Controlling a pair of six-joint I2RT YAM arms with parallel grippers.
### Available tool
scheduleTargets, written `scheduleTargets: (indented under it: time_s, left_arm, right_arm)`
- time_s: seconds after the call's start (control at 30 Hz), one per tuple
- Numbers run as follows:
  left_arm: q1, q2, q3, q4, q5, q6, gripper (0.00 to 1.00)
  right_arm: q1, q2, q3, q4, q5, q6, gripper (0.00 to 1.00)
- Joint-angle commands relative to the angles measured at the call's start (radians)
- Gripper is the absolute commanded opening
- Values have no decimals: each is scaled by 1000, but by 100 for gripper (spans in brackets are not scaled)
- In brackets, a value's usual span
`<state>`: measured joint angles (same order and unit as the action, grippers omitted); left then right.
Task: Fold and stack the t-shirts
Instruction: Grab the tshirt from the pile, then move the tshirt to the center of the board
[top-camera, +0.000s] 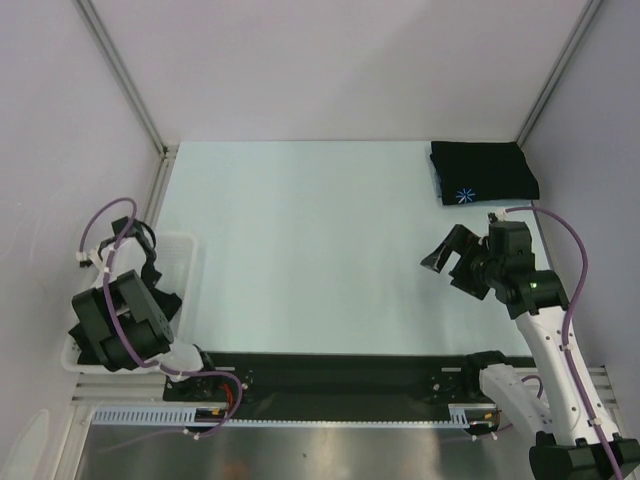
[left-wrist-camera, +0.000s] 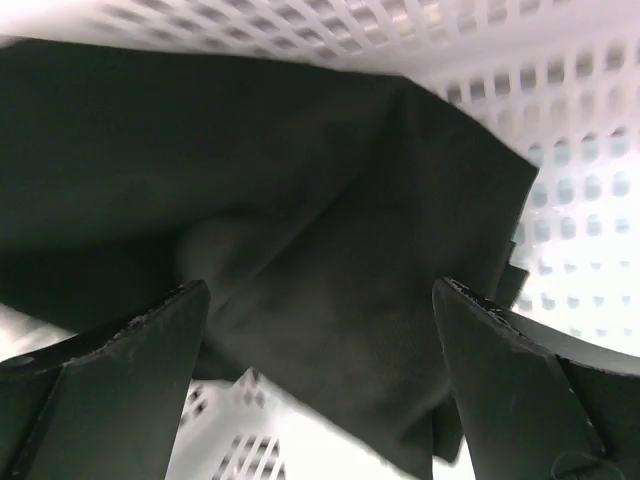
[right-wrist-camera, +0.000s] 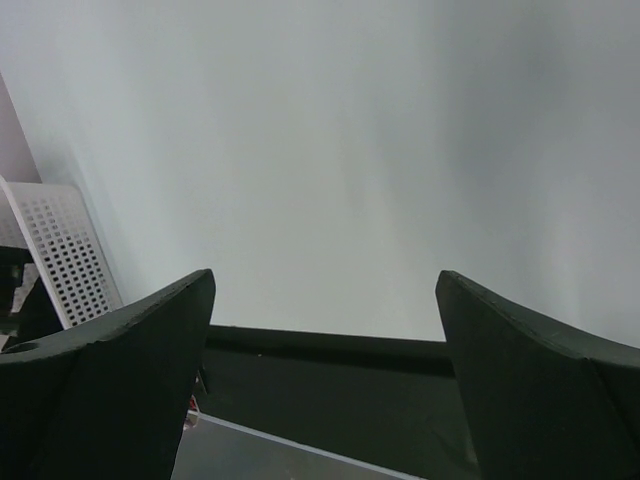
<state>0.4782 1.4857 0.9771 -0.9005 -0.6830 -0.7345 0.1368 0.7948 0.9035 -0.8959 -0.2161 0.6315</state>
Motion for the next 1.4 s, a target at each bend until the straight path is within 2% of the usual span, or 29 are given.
scheduleTargets:
  time_s: [0.0, 0.07, 0.13, 0.2, 0.23, 0.27, 0.33, 0.37, 0.4, 0.57, 0.73, 0.77, 0.83, 0.93, 1.0, 1.13, 1.17, 1.23, 1.27, 1.33, 1.37]
  left_arm:
    - [19, -30, -112, 337, 141, 190, 100]
    - [22, -6, -147, 426, 160, 231, 100]
    - [43, 30, -141, 430, 183, 225, 100]
    - [56, 74, -127, 428, 191, 225, 95]
    - [56, 84, -132, 430, 195, 225, 88]
    - [62, 87, -130, 427, 206, 225, 62]
    - [63, 68, -120, 407, 262, 230, 36]
    - [62, 52, -120, 400, 304, 233, 6]
    - [60, 4, -117, 367, 339, 221, 0]
    - [-77, -168, -2, 239, 399, 152, 0]
    - [-266, -441, 110, 333, 436, 121, 0]
    - [-318, -496, 138, 328, 394, 133, 0]
    - [-339, -519, 245, 293, 404, 126, 0]
    - [-368, -553, 307, 272, 539, 103, 0]
    - [-426, -613, 278, 301, 612, 49, 0]
    - [-596, -685, 123, 334, 637, 1, 1]
    - [-703, -689, 97, 348, 629, 1, 4]
    - [-820, -661, 54, 385, 629, 21, 10]
    - [-943, -636, 46, 402, 637, 35, 21]
    - [-1036, -555, 44, 365, 640, 40, 26]
    - [-1085, -544, 35, 350, 628, 32, 55]
  right_arm:
    - [0, -9, 12, 8, 21, -13, 100]
    - [-3, -8, 3, 15, 14, -7, 100]
    - [-8, -14, -14, 23, 8, 5, 100]
    - [-12, -20, -23, 23, 9, 16, 100]
    - [-14, -23, -32, 23, 6, 26, 100]
    - [-17, -26, -38, 23, 3, 31, 100]
    - [-20, -34, -49, 26, -2, 43, 100]
    - [-22, -35, -51, 26, -3, 48, 100]
    - [-22, -37, -55, 28, -8, 53, 100]
    - [-20, -35, -66, 38, -26, 71, 100]
    - [7, -11, -51, 49, -29, 74, 100]
    - [20, -2, -48, 48, -31, 74, 100]
    - [27, 4, -38, 45, -29, 66, 100]
    - [52, 15, -34, 38, -22, 62, 100]
    - [57, 17, -40, 52, -35, 73, 100]
    - [58, 7, -49, 83, -55, 64, 100]
    - [58, 7, -55, 86, -66, 56, 100]
    - [63, 24, -69, 86, -97, 45, 100]
    - [64, 32, -84, 86, -103, 48, 100]
    - [92, 50, -104, 121, -137, 42, 100]
    - [107, 70, -129, 136, -140, 28, 100]
